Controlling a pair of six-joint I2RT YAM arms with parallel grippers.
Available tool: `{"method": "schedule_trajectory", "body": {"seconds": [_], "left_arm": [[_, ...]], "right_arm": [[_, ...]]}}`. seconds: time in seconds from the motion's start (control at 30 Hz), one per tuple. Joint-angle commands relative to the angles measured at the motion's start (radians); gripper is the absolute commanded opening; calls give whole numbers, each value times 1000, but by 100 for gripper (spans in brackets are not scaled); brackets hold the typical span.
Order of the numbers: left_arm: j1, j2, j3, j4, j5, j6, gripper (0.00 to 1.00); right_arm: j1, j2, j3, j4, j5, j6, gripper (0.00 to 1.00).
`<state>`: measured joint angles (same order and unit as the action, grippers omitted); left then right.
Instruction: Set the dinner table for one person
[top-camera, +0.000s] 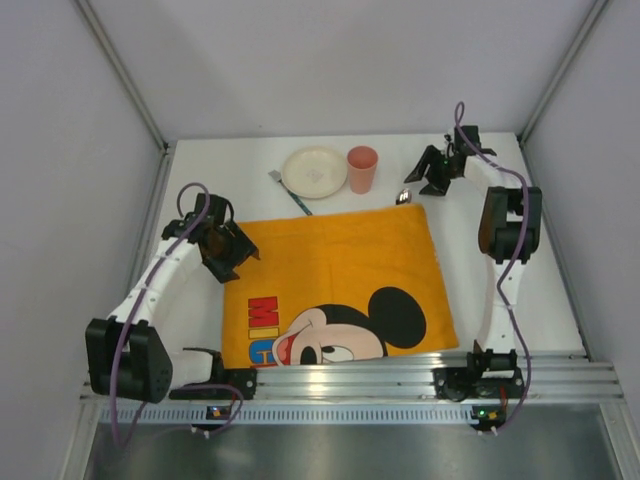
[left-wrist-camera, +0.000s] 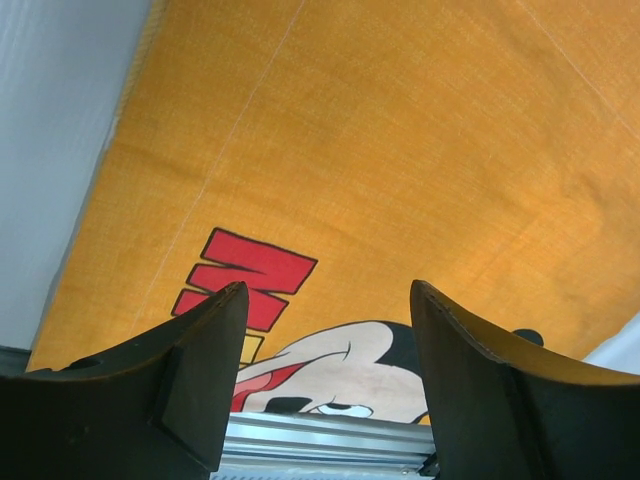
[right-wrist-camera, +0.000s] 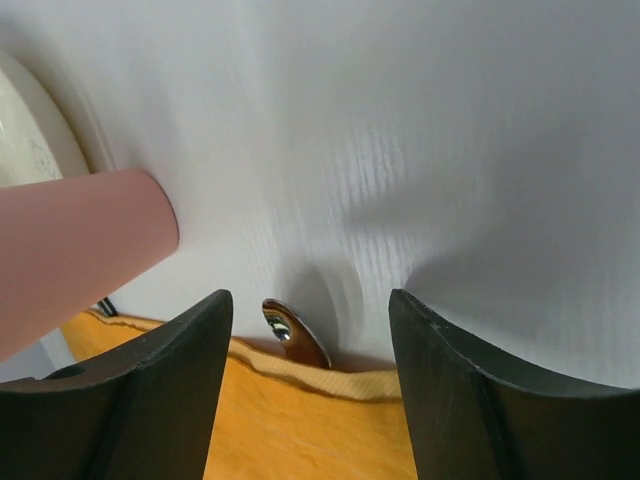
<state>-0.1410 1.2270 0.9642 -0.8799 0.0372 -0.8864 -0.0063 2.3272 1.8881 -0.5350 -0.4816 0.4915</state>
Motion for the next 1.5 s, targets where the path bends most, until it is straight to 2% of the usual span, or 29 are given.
{"method": "schedule_trajectory", "body": {"seconds": [0.0, 0.17, 0.3, 0.37, 0.47, 0.73, 1.17, 1.3, 1.47], "left_arm": [[-3, 55, 80, 81, 15, 47, 71], [-3, 109, 102, 88, 3, 83, 70], [-3, 120, 91, 93, 4, 92, 70], [-3, 121, 85, 96, 9, 95, 70], [-3, 118, 79, 94, 7, 99, 70], [-3, 94, 68, 85, 3, 109, 69], [-5, 46, 42, 79, 6, 110, 69], [-5, 39, 39, 82, 0, 112, 69], [-6, 42, 41, 90, -10, 118, 69]], "right_arm": [[48, 37, 28, 47, -35, 19, 62], [80, 14, -41, 58, -28, 7, 54], [81, -8, -109, 81, -9, 1, 37], [80, -9, -118, 81, 1, -7, 32], [80, -12, -136, 81, 17, -11, 20], [78, -17, -113, 81, 51, -27, 0], [14, -207, 66, 84, 271, -60, 0], [14, -360, 71, 87, 311, -119, 0], [14, -563, -32, 113, 276, -201, 0]]}}
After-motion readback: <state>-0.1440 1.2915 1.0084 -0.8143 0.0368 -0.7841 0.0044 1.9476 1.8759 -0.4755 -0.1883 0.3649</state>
